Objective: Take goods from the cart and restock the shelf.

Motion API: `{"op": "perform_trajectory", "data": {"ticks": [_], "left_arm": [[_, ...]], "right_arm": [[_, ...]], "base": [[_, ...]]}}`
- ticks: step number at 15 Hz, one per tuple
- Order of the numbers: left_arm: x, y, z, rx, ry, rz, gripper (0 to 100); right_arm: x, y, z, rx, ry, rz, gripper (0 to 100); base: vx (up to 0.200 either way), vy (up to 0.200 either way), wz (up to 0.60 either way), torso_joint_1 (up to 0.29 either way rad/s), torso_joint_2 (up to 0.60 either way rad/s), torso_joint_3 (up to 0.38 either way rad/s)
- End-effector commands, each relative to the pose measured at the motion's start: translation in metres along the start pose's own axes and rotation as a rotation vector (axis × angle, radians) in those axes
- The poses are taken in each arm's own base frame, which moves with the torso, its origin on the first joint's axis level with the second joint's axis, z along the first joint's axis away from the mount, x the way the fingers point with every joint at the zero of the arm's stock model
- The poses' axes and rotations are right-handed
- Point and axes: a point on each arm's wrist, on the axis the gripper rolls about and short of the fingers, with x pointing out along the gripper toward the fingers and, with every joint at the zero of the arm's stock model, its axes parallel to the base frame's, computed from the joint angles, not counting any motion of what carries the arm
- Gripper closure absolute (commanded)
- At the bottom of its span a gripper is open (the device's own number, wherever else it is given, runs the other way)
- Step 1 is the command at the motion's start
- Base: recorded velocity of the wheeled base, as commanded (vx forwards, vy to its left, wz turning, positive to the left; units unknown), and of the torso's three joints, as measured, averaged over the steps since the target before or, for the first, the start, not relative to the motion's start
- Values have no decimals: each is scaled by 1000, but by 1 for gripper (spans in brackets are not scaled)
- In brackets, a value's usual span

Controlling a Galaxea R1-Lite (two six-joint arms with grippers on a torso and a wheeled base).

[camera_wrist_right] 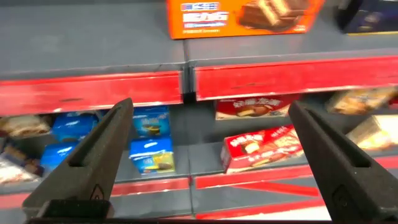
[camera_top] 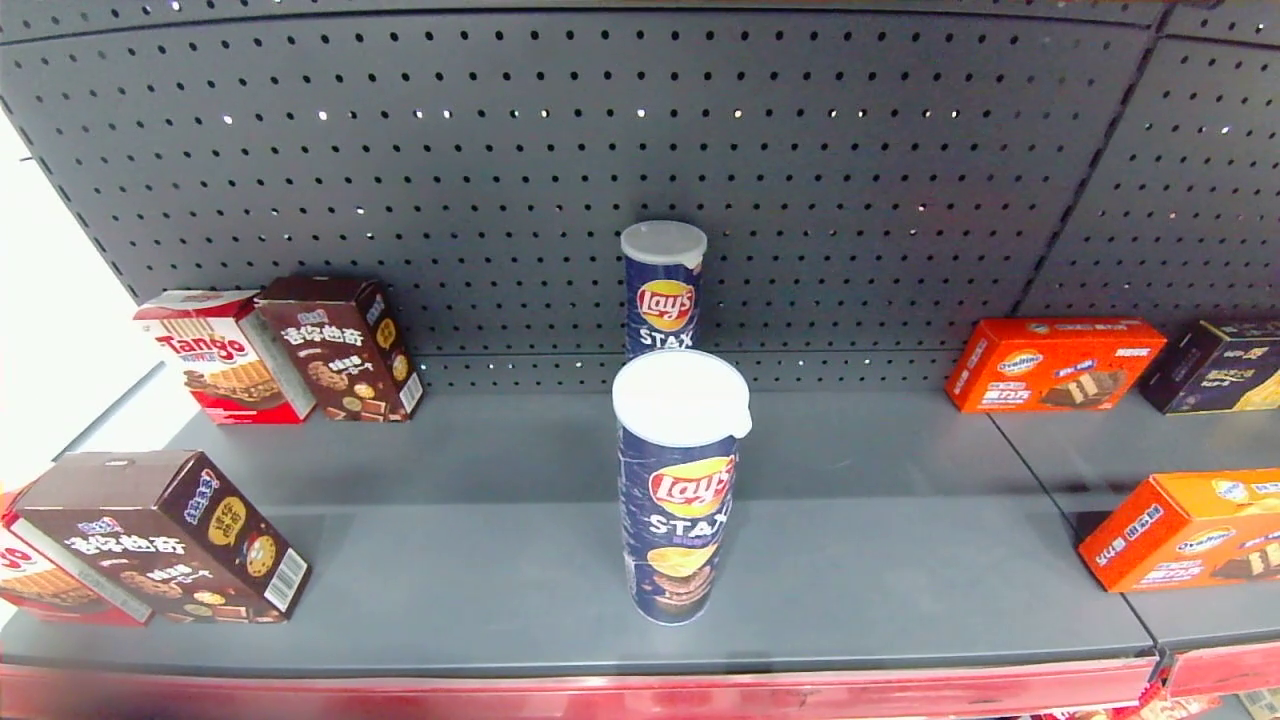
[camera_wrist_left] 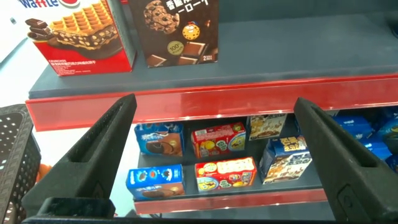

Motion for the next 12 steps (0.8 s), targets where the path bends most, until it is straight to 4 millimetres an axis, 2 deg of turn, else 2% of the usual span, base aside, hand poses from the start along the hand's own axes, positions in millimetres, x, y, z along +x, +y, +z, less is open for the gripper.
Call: {"op": "perform_trajectory", "data": {"ticks": [1,12], "left_arm": [[0,0,0,0,3,0,0],[0,0,0,-8,2,8,0]], "right_arm": [[-6,-2,-2,2,-94,75,0],[-6,-1,-2,-3,-94,80,0]], "base": [[0,0,0,0,0,0],[-18,0,0,0,0,0]]}}
